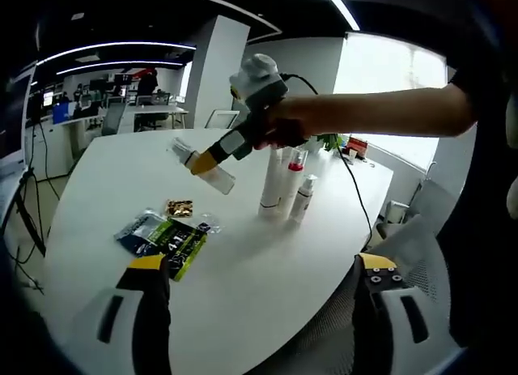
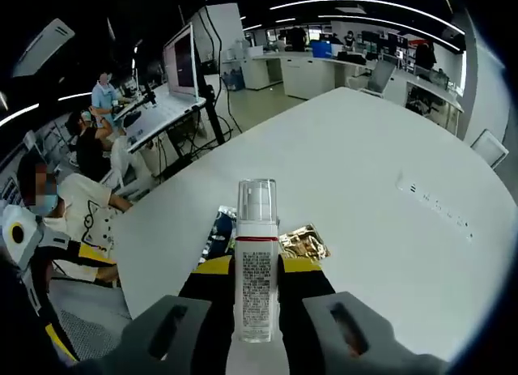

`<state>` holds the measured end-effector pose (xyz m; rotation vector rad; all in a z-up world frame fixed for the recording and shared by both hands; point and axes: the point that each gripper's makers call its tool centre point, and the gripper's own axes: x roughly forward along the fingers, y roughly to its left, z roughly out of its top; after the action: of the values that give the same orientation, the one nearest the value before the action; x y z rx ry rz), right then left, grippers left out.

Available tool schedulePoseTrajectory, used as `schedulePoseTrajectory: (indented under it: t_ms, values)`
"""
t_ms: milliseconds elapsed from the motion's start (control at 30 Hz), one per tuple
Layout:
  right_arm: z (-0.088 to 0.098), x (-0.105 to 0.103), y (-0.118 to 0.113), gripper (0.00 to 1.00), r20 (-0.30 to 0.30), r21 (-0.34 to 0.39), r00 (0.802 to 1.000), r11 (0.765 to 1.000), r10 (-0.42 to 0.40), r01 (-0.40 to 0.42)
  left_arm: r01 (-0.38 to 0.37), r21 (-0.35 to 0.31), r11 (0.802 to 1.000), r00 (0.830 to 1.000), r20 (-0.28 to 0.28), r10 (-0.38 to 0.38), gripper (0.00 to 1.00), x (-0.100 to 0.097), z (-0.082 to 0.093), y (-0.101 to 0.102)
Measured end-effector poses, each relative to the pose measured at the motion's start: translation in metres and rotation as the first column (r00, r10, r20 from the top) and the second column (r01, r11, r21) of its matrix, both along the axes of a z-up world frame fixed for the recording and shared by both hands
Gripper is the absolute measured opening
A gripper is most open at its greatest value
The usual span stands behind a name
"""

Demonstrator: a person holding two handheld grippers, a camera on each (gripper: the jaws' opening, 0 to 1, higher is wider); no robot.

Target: Arrange the skincare products in the storage area until every visible bottle or jar stands upright without overlapping.

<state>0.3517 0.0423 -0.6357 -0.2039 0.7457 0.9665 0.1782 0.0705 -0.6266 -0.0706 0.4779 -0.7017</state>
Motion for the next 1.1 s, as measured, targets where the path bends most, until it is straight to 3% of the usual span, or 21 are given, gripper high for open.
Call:
schedulePoseTrajectory:
  t_ms: [100, 367, 400, 567, 733, 800, 1000, 1067, 1100]
  values:
    - [0.009, -0.015, -0.003, 0.19, -0.024, 0.054, 1.0, 0.998, -0.005, 0.006, 0.015, -0.004, 1.0, 1.0, 0.007, -0.015, 0.87, -0.004, 0.008, -0.007]
    - [0.041, -0.06, -0.02, 0.19, 0.012, 0.241, 1.0, 0.97, 0.021, -0.023, 0.055, -0.035, 0.998, 0.998, 0.036, -0.054, 0.86, -0.012, 0.03, -0.024]
    - [0.044, -0.063, -0.023, 0.19, 0.032, 0.282, 0.999, 0.959, 0.024, -0.032, 0.057, -0.043, 0.997, 0.998, 0.039, -0.055, 0.86, -0.013, 0.033, -0.025]
    - [0.051, -0.098, -0.042, 0.19, 0.009, 0.401, 1.0, 0.916, 0.016, -0.018, 0.067, -0.104, 0.992, 0.997, 0.049, -0.062, 0.86, -0.014, 0.048, -0.032]
    - [0.066, -0.144, -0.054, 0.19, 0.018, 0.549, 1.0, 0.835, 0.022, -0.028, 0.083, -0.181, 0.98, 0.995, 0.062, -0.073, 0.86, -0.015, 0.066, -0.042]
    - [0.069, -0.159, -0.055, 0.19, 0.006, 0.577, 0.999, 0.816, 0.043, -0.039, 0.098, -0.202, 0.974, 0.994, 0.063, -0.087, 0.85, -0.015, 0.07, -0.045]
    - [0.073, -0.182, -0.058, 0.19, 0.038, 0.611, 0.995, 0.787, 0.088, -0.092, 0.157, -0.27, 0.95, 0.987, 0.053, -0.149, 0.79, -0.019, 0.08, -0.058]
    - [0.076, -0.189, -0.057, 0.19, 0.065, 0.633, 0.992, 0.763, 0.112, -0.128, 0.171, -0.3, 0.939, 0.985, 0.05, -0.163, 0.75, -0.021, 0.084, -0.062]
    - [0.08, -0.196, -0.056, 0.19, 0.057, 0.659, 0.989, 0.739, 0.14, -0.142, 0.185, -0.324, 0.928, 0.983, 0.049, -0.179, 0.73, -0.023, 0.087, -0.066]
